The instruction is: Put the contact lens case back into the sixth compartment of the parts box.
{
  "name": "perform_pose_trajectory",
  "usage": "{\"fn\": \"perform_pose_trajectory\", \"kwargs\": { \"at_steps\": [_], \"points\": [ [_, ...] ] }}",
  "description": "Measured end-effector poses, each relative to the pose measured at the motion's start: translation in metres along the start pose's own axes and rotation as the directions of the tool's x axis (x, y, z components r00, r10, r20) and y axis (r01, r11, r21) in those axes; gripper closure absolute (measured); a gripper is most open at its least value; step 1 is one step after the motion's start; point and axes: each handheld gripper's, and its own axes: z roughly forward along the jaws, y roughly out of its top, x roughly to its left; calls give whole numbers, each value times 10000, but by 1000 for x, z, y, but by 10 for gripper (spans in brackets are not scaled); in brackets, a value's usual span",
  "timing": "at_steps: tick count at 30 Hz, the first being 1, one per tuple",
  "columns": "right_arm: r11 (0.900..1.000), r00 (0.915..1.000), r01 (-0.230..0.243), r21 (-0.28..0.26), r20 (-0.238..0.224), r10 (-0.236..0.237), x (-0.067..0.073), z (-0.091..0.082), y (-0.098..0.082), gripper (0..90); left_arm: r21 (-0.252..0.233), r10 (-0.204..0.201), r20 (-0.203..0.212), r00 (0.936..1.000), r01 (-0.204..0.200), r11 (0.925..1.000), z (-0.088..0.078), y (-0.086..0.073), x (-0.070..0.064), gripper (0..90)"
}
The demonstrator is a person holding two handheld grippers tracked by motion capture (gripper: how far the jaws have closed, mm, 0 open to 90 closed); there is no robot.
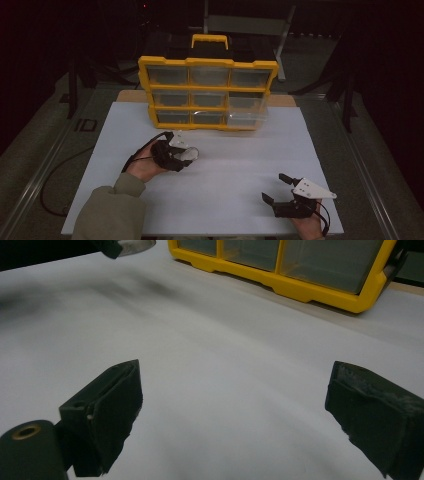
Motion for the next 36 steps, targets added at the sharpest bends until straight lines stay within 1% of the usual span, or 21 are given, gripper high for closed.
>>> {"fn": "perform_pose_trajectory", "kwargs": {
  "at_steps": [4,12,27,36],
  "points": [
    [10000,10000,6,-22,-1,-6,0,0,0,80,-135,-31,-160,9999,29,9999,-6,5,2,497],
    [10000,10000,15,-27,-7,-15,0,0,0,81,-283,1,-350,9994,-11,9996,-14,11,5,497],
    [10000,10000,6,-27,-32,-6,0,0,0,81,-577,-6,-445,9990,-20,9983,-25,21,11,497],
    [10000,10000,-5,-19,-40,5,0,0,0,81,-672,2,-523,9986,-38,9977,-30,26,13,497]
  ]
}}
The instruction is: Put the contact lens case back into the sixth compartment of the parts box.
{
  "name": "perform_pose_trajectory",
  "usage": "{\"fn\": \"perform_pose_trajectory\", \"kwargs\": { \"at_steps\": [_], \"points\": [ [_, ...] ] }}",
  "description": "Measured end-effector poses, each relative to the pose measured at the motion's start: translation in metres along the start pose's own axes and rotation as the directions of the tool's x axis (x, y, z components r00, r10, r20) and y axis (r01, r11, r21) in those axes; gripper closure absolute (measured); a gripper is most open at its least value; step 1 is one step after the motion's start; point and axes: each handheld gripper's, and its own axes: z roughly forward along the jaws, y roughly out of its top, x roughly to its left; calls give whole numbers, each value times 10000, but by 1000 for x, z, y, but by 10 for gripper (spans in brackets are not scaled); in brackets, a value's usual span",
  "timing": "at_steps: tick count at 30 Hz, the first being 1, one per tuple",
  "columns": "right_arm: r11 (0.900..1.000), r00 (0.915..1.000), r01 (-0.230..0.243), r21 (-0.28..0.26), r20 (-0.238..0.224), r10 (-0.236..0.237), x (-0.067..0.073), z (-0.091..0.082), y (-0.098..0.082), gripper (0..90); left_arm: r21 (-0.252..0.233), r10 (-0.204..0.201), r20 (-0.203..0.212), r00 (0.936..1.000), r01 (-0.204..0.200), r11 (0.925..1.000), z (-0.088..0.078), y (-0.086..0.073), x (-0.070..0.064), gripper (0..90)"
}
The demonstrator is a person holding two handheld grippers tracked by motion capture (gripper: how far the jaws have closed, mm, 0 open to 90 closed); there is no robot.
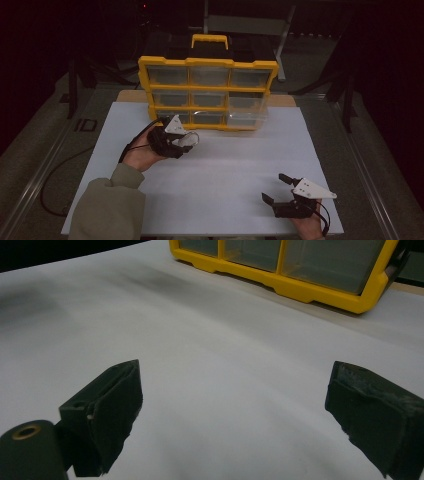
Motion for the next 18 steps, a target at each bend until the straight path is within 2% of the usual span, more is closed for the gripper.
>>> {"fn": "perform_pose_trajectory", "kwargs": {
  "at_steps": [18],
  "points": [
    [10000,10000,2,-14,-26,-2,-1,0,0,81,-182,116,-18,9999,-116,9998,-7,13,5,497]
  ]
}}
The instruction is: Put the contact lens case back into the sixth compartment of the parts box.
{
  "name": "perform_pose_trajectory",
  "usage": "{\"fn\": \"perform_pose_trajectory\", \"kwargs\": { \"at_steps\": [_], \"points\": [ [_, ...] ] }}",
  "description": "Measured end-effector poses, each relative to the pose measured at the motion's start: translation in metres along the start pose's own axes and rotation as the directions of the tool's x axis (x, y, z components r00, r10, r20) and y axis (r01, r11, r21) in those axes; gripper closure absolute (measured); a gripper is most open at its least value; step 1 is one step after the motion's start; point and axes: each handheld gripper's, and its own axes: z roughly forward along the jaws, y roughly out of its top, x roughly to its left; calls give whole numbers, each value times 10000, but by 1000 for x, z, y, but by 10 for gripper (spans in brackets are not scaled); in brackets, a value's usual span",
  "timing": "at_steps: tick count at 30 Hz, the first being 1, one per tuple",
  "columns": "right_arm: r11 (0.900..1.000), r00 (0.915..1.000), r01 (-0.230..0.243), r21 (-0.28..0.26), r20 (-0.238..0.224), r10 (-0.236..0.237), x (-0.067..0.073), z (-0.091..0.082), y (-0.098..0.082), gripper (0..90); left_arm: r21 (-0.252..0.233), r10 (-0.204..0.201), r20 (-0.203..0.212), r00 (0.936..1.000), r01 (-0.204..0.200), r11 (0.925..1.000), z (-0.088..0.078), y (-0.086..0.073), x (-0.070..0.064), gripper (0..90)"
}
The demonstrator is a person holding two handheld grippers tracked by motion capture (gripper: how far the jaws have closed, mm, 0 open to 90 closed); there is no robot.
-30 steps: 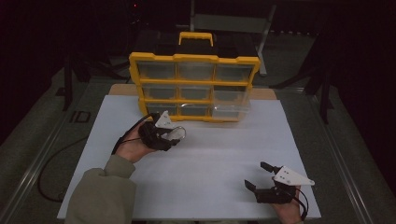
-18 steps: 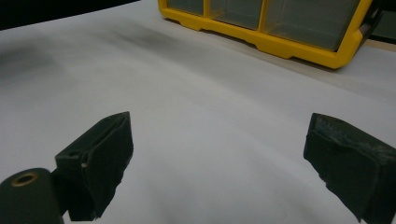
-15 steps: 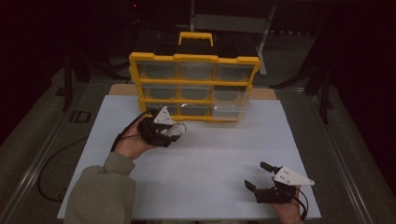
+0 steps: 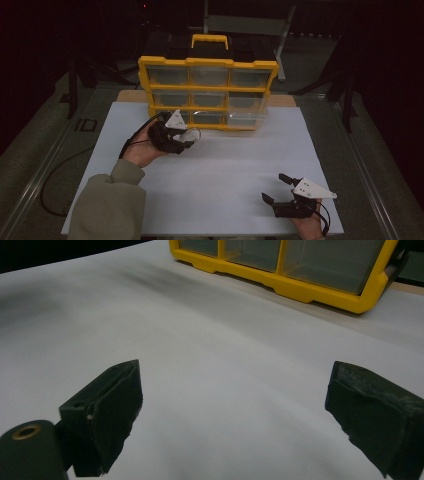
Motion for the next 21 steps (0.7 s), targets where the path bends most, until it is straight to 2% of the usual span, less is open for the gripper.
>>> {"fn": "perform_pose_trajectory", "kwargs": {
  "at_steps": [21],
  "points": [
    [10000,10000,-8,-9,-19,8,0,0,0,80,-180,167,-65,9998,-168,9997,-6,16,4,497]
  ]
}}
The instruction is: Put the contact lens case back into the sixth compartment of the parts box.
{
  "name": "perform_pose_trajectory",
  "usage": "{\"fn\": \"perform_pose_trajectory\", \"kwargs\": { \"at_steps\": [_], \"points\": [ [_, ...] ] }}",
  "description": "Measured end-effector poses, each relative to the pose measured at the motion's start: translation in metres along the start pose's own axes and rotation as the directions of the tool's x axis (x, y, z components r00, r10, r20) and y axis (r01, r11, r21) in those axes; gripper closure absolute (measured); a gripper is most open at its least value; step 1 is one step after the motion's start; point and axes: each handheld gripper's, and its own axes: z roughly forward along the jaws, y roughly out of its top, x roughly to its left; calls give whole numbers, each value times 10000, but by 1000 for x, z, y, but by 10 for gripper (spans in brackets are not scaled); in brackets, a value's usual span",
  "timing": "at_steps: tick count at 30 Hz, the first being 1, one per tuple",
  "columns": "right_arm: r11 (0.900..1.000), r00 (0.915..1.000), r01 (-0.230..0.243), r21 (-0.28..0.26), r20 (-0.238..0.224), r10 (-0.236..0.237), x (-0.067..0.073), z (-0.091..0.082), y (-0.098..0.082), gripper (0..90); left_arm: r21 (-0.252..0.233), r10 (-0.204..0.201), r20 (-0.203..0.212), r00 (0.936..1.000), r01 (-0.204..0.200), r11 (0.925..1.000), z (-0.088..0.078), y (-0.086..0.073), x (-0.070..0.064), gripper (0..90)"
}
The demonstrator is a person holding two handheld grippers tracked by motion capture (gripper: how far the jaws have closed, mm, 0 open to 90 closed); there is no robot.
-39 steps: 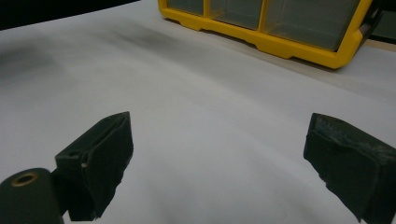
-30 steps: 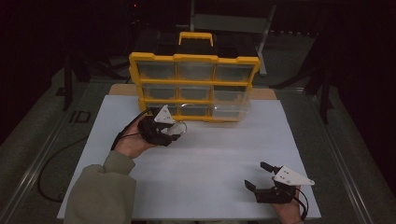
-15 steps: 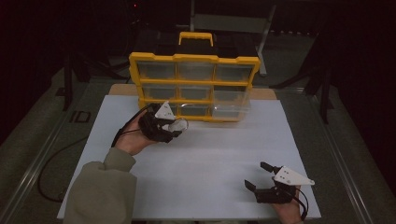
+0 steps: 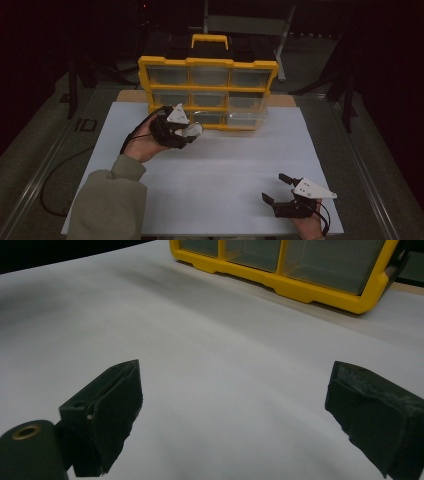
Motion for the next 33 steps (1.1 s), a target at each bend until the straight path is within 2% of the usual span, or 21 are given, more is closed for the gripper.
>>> {"fn": "perform_pose_trajectory", "kwargs": {
  "at_steps": [22,33],
  "points": [
    [10000,10000,-12,-10,-12,12,0,0,0,80,-68,348,63,9994,-348,9994,0,23,2,497],
    [10000,10000,-11,-6,-8,11,0,0,0,81,42,457,94,9989,-457,9989,3,36,8,497]
  ]
}}
